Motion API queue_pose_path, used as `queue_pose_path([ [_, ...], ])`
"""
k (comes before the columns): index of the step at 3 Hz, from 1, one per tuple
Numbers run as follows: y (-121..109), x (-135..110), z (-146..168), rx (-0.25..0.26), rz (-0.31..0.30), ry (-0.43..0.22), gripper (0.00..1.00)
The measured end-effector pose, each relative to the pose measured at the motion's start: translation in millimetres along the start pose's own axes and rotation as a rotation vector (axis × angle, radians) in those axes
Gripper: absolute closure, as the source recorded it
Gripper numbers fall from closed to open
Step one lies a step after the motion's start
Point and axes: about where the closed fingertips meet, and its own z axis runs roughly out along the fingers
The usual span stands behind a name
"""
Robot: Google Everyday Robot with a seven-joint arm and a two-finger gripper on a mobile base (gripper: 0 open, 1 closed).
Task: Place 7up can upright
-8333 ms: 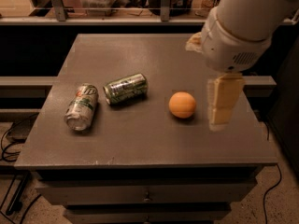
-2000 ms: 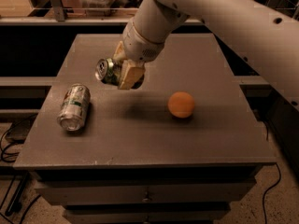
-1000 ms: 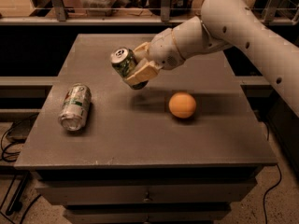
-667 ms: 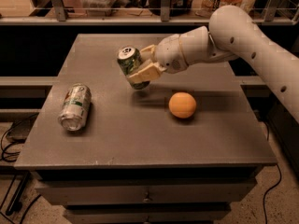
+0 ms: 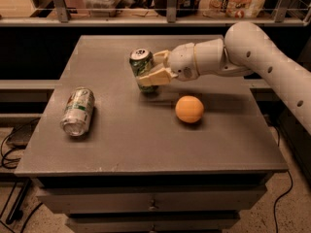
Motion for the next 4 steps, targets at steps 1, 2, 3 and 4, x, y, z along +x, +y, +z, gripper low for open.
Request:
queue_pose_path([
  [1, -5.1, 5.2, -0.4, 0.031, -0.01, -0.046, 0.82],
  [2, -9.6, 10.7, -0.8, 0.057, -0.016, -0.091, 0.51],
  [3, -11.5, 12.7, -1.3, 0.067, -0.017, -0.108, 0.28],
  [4, -12.6, 14.6, -1.6, 0.07, -0.011, -0.118, 0.05],
])
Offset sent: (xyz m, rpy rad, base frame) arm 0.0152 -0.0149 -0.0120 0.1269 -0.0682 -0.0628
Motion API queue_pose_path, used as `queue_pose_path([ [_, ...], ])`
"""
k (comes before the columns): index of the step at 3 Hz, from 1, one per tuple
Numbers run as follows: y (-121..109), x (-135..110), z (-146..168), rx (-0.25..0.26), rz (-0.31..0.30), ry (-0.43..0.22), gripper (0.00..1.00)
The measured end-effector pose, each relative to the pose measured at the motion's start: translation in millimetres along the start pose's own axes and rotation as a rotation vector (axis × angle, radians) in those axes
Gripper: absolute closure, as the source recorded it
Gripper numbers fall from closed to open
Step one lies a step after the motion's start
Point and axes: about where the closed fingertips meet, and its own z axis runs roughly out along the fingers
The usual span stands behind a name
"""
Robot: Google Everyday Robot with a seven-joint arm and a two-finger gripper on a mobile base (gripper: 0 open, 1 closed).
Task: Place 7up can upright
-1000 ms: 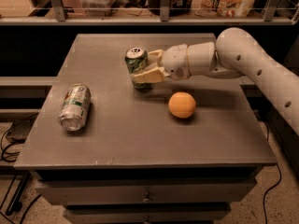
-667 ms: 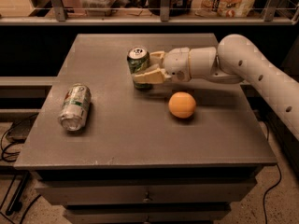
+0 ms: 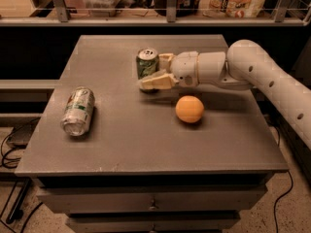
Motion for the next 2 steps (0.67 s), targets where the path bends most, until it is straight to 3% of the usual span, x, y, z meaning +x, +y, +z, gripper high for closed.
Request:
queue_pose_path([
  [2, -1.3, -3.8, -0.2, -0.003, -0.005, -0.001, 0.0],
])
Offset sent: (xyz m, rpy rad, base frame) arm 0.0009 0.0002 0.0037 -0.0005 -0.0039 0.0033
